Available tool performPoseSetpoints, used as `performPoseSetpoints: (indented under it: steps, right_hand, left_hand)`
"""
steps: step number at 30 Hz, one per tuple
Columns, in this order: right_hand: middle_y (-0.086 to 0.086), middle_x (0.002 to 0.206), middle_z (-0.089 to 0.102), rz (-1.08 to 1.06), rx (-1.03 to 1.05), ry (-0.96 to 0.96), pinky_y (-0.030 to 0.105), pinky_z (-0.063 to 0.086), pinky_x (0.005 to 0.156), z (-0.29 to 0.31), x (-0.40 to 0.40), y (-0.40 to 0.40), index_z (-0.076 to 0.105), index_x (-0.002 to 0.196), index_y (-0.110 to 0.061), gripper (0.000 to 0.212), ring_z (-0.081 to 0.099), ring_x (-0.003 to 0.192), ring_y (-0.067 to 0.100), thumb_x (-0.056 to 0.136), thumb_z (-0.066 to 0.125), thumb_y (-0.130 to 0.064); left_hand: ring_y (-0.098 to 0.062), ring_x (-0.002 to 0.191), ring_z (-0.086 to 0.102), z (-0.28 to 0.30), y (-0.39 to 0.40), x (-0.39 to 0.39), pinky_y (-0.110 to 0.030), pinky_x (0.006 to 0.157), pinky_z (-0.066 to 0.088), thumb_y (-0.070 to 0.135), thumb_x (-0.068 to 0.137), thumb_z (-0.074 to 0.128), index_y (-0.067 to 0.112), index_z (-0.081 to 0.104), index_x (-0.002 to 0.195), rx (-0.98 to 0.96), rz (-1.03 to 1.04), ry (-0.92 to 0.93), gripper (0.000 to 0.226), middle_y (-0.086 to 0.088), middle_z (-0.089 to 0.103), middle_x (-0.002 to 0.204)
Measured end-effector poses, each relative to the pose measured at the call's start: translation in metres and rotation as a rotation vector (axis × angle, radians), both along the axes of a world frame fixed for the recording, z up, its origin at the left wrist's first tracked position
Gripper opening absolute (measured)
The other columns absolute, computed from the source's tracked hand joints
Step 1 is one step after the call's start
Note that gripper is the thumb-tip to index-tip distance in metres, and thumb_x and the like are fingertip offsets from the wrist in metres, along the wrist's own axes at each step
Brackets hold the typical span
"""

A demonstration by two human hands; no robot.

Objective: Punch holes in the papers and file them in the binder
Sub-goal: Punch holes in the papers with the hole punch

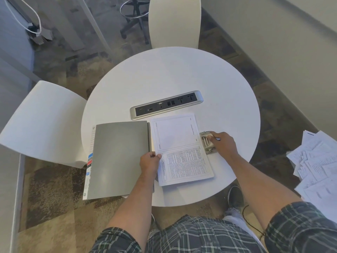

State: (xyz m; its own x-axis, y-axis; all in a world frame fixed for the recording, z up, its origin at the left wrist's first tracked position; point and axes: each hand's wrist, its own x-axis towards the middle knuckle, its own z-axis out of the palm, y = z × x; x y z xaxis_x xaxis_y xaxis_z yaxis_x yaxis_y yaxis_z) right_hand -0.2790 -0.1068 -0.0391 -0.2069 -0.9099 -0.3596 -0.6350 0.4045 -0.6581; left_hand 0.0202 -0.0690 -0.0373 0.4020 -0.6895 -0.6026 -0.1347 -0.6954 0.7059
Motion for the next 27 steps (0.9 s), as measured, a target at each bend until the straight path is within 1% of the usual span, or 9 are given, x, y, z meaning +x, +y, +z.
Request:
performPoseSetpoints:
  steps: [2, 5, 8, 12, 15, 18, 22, 25, 27]
  right_hand:
    - [0.003, 0.105, 0.062, -0.013, 0.004, -0.005, 0.028, 0.039, 0.077, -0.001, 0.0, 0.001, 0.071, 0.129, -0.027, 0.037, 0.059, 0.095, 0.017, 0.1, 0.058, -0.045]
    - [0.003, 0.105, 0.062, -0.007, 0.002, -0.008, 0.028, 0.039, 0.077, -0.001, 0.0, 0.001, 0.071, 0.13, -0.026, 0.037, 0.058, 0.097, 0.017, 0.1, 0.059, -0.044]
    - [0.0, 0.1, 0.061, -0.008, 0.003, -0.011, 0.027, 0.039, 0.078, 0.001, 0.002, 0.002, 0.071, 0.13, -0.026, 0.036, 0.059, 0.097, 0.017, 0.1, 0.06, -0.042]
    - [0.002, 0.105, 0.064, 0.006, 0.001, -0.002, 0.029, 0.042, 0.076, 0.002, 0.002, 0.002, 0.072, 0.127, -0.03, 0.033, 0.062, 0.099, 0.02, 0.1, 0.058, -0.044]
    - [0.006, 0.108, 0.065, 0.017, 0.001, -0.005, 0.032, 0.045, 0.077, 0.006, 0.003, 0.003, 0.074, 0.121, -0.03, 0.028, 0.061, 0.098, 0.02, 0.1, 0.058, -0.041]
    - [0.004, 0.103, 0.064, 0.031, -0.008, 0.018, 0.034, 0.047, 0.077, 0.009, 0.005, 0.006, 0.075, 0.119, -0.03, 0.026, 0.061, 0.096, 0.021, 0.101, 0.058, -0.038]
    - [0.001, 0.102, 0.061, 0.021, -0.005, 0.034, 0.034, 0.048, 0.079, 0.008, 0.006, 0.009, 0.074, 0.119, -0.031, 0.028, 0.061, 0.097, 0.02, 0.101, 0.056, -0.041]
    - [0.002, 0.099, 0.062, 0.022, -0.014, 0.034, 0.032, 0.043, 0.073, 0.007, 0.007, 0.012, 0.075, 0.117, -0.031, 0.028, 0.062, 0.096, 0.021, 0.101, 0.055, -0.042]
    - [0.0, 0.094, 0.062, 0.005, -0.014, 0.012, 0.032, 0.044, 0.071, 0.008, 0.009, 0.014, 0.076, 0.116, -0.031, 0.027, 0.064, 0.094, 0.021, 0.101, 0.055, -0.041]
  left_hand:
    - [-0.029, 0.085, 0.076, -0.001, 0.002, 0.001, -0.045, 0.081, 0.063, 0.011, 0.09, 0.072, 0.014, 0.071, 0.079, 0.009, 0.012, 0.007, 0.012, -0.008, 0.078, 0.087]
    - [-0.029, 0.085, 0.076, -0.001, 0.003, 0.003, -0.043, 0.081, 0.063, 0.011, 0.089, 0.073, 0.014, 0.072, 0.078, 0.007, 0.028, 0.014, 0.012, -0.008, 0.078, 0.087]
    - [-0.027, 0.08, 0.073, 0.001, 0.002, 0.002, -0.042, 0.08, 0.063, 0.009, 0.09, 0.072, 0.014, 0.071, 0.077, -0.005, 0.035, 0.02, 0.014, -0.01, 0.077, 0.089]
    - [-0.026, 0.078, 0.071, 0.002, 0.002, -0.003, -0.043, 0.078, 0.063, 0.009, 0.091, 0.07, 0.01, 0.071, 0.083, -0.011, 0.024, 0.016, 0.008, -0.009, 0.076, 0.088]
    - [-0.023, 0.076, 0.068, 0.002, 0.002, -0.008, -0.036, 0.078, 0.06, 0.007, 0.091, 0.071, 0.01, 0.071, 0.081, -0.027, 0.024, 0.001, 0.011, -0.006, 0.074, 0.085]
    - [-0.022, 0.076, 0.067, 0.002, 0.0, -0.013, -0.033, 0.079, 0.058, 0.007, 0.09, 0.071, 0.016, 0.068, 0.072, -0.034, 0.015, -0.008, 0.021, -0.003, 0.072, 0.081]
    - [-0.026, 0.084, 0.072, 0.0, 0.0, -0.014, -0.038, 0.083, 0.061, 0.008, 0.089, 0.073, 0.017, 0.071, 0.075, -0.03, 0.023, 0.004, 0.017, -0.007, 0.076, 0.088]
    - [-0.025, 0.081, 0.071, 0.001, -0.001, -0.014, -0.037, 0.082, 0.061, 0.008, 0.089, 0.073, 0.017, 0.07, 0.075, -0.025, 0.024, -0.004, 0.017, -0.007, 0.076, 0.088]
    - [-0.024, 0.079, 0.07, 0.002, -0.003, -0.013, -0.037, 0.08, 0.061, 0.009, 0.089, 0.073, 0.018, 0.069, 0.073, -0.016, 0.011, -0.022, 0.019, -0.004, 0.075, 0.082]
